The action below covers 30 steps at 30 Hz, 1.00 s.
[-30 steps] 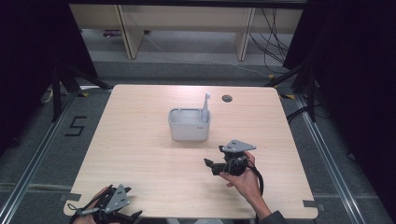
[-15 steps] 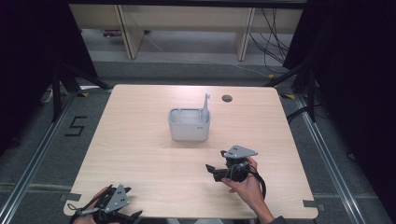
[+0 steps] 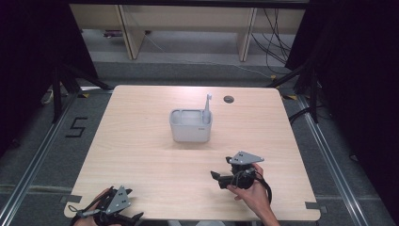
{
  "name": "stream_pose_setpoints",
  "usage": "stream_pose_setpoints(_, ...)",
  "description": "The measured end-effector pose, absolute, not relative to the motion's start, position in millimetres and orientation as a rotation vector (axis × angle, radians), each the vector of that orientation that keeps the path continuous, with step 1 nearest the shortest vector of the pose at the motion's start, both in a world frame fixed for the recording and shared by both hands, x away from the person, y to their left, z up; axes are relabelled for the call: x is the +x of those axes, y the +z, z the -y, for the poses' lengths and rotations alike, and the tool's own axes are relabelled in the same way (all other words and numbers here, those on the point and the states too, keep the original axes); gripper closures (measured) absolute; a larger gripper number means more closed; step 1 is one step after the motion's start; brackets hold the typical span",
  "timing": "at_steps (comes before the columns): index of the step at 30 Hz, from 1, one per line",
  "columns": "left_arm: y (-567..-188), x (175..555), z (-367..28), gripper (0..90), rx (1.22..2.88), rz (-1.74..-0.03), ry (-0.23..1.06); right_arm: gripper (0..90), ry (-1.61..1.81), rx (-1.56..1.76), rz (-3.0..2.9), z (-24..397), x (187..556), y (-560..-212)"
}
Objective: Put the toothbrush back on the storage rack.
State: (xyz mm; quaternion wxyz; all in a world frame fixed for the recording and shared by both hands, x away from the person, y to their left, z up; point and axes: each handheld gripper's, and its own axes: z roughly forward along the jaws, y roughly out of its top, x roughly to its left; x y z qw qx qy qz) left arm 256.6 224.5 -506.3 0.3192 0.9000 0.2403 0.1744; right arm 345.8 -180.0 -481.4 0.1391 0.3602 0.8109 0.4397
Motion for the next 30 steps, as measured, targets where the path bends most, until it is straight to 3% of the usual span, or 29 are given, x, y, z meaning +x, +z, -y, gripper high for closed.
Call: stream_pose_setpoints(30,-505.6,256.7,-224.8,15.8,2.369,-0.637,0.467,17.0,1.209,1.039,-2.368,197.9,321.3,-487.2)
